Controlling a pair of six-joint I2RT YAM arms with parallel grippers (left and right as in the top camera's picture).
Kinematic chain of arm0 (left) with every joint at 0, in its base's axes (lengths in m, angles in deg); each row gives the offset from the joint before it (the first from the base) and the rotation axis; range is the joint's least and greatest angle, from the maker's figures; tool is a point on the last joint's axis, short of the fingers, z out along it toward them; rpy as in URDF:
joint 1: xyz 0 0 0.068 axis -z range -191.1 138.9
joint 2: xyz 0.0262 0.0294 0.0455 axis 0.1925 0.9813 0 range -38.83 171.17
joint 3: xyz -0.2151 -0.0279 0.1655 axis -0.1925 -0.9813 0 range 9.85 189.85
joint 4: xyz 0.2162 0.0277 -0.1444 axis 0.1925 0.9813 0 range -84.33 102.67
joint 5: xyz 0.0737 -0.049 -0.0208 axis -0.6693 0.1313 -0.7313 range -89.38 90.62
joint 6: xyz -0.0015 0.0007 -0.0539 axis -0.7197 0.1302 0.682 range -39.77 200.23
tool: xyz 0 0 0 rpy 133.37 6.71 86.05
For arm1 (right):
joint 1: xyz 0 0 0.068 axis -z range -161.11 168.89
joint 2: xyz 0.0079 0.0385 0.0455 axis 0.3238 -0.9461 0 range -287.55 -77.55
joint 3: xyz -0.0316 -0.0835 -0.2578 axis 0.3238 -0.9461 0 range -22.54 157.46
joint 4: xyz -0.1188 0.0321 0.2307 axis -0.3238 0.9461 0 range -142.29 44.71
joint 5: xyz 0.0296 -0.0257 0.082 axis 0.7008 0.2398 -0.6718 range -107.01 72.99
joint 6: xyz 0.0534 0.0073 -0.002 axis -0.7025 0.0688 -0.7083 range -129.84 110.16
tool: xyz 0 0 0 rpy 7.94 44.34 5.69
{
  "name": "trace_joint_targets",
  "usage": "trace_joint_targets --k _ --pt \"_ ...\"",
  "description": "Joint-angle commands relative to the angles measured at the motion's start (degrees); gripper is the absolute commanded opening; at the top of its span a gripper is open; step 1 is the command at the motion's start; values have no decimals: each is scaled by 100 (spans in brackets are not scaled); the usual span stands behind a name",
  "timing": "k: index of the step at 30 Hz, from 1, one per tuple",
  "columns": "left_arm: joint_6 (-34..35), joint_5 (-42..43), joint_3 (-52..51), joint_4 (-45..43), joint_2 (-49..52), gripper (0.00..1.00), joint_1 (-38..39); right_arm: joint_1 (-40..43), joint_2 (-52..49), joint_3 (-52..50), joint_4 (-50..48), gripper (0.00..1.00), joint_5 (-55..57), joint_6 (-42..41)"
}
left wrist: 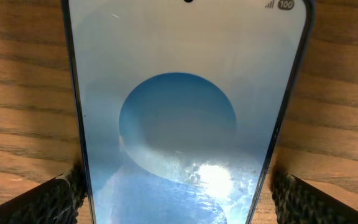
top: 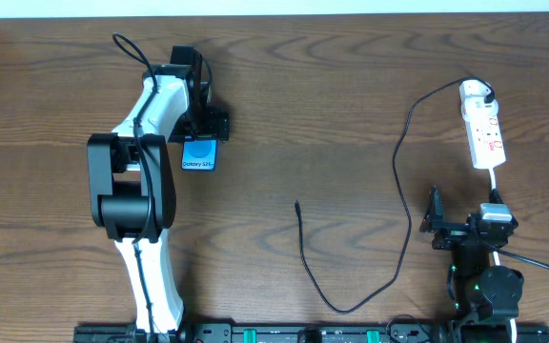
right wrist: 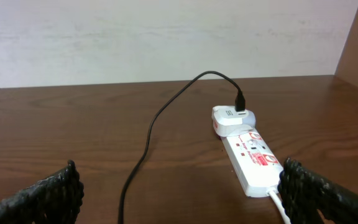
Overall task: Plug charger to phone and switch on socket
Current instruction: 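Close the left gripper on the phone's sides and hold it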
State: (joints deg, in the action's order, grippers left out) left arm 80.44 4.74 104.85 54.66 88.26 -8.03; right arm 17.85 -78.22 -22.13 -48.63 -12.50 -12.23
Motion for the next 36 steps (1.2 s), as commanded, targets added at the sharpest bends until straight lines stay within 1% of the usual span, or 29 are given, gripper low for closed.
trace_joint_targets --k 1,11,19,26,36 --pt "7 -74 -83 -44 173 98 -13 -55 35 -9 22 99 26 -57" --pt "7 -74 -83 -39 173 100 -9 -55 35 -9 22 99 26 -57" --pt "7 -74 -83 -26 173 94 -9 -55 35 -9 22 99 26 -57" --pt "7 -74 -83 -24 173 94 -9 -55 35 -9 22 99 26 -57" --pt "7 -76 -83 -28 173 90 -9 -55 35 -9 22 99 26 -57"
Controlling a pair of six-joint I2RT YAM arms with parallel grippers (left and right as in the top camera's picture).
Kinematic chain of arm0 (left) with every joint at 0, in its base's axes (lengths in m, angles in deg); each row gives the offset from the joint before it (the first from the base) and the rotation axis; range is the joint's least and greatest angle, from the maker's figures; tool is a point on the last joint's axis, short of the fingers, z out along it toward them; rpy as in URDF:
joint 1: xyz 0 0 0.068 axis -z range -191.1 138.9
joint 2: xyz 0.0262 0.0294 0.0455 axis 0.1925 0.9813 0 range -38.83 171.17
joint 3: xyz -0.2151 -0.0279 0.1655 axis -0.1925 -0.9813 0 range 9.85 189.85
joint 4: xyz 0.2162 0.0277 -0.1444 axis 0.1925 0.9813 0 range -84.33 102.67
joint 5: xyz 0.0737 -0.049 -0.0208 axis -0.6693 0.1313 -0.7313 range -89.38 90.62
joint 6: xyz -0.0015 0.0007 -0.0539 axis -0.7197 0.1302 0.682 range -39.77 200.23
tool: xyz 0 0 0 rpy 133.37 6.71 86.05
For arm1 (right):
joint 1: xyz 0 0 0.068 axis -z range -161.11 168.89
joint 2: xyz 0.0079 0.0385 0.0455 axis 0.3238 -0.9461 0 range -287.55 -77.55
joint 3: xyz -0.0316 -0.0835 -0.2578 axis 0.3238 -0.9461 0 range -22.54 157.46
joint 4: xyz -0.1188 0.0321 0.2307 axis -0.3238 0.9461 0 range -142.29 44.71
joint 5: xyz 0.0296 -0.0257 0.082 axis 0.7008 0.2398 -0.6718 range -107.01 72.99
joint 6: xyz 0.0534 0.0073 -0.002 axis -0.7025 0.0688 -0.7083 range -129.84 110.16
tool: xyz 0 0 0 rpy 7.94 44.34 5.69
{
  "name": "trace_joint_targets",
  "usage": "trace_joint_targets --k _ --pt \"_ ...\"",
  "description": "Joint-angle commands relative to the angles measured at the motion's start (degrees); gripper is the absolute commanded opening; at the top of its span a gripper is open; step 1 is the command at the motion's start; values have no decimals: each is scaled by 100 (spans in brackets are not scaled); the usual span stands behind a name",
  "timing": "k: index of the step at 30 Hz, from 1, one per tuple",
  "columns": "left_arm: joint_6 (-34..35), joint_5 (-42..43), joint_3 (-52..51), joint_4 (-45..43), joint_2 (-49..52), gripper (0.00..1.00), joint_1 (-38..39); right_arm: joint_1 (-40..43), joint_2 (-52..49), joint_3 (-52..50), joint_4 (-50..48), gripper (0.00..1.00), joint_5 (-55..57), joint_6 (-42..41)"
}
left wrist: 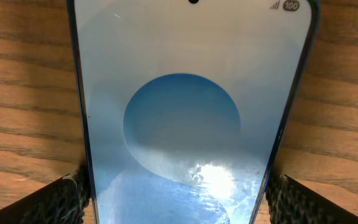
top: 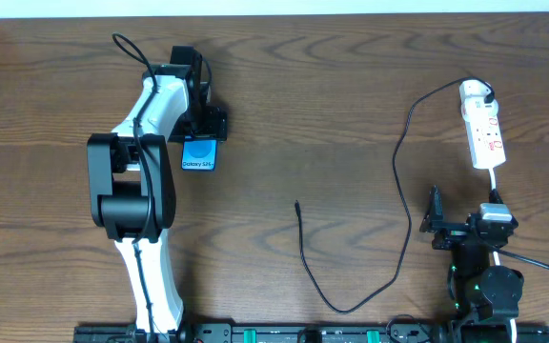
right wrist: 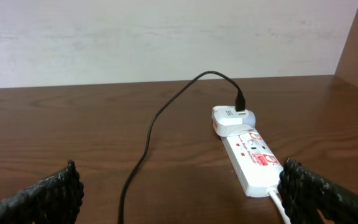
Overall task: Plug charger to phone and switch on socket
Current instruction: 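Close the left gripper on the phone's sides and hold it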
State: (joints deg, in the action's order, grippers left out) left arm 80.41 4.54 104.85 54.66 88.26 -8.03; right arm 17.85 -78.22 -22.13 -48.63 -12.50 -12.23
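The phone (top: 199, 153), blue with a lit screen, lies flat on the table at the upper left. My left gripper (top: 201, 133) reaches down over it. In the left wrist view the phone (left wrist: 185, 112) fills the frame, and both fingertips (left wrist: 48, 202) press against its long edges, shut on it. A white power strip (top: 485, 133) lies at the far right with a white charger (top: 475, 92) plugged into its far end. The black cable (top: 403, 191) loops down the table to its free plug end (top: 297, 203). My right gripper (right wrist: 179, 199) stands open, empty, near the strip (right wrist: 253, 158).
Brown wooden table (top: 332, 86). The strip's white mains lead (top: 495, 186) runs down to the right arm's base. A wall closes the far side in the right wrist view. The left arm's white links lie along the table's left side.
In the left wrist view the phone sits slightly lower and to the right, and the fingers are a little tighter against its edges. The overhead view and the right arm are unchanged.
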Motion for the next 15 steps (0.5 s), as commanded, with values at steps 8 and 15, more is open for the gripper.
trace_joint_targets --k 8,15 --pt "9 -57 -83 -24 173 86 -9 -55 35 -9 22 99 26 -57" --pt "9 -57 -83 -26 173 85 -9 -55 35 -9 22 99 26 -57"
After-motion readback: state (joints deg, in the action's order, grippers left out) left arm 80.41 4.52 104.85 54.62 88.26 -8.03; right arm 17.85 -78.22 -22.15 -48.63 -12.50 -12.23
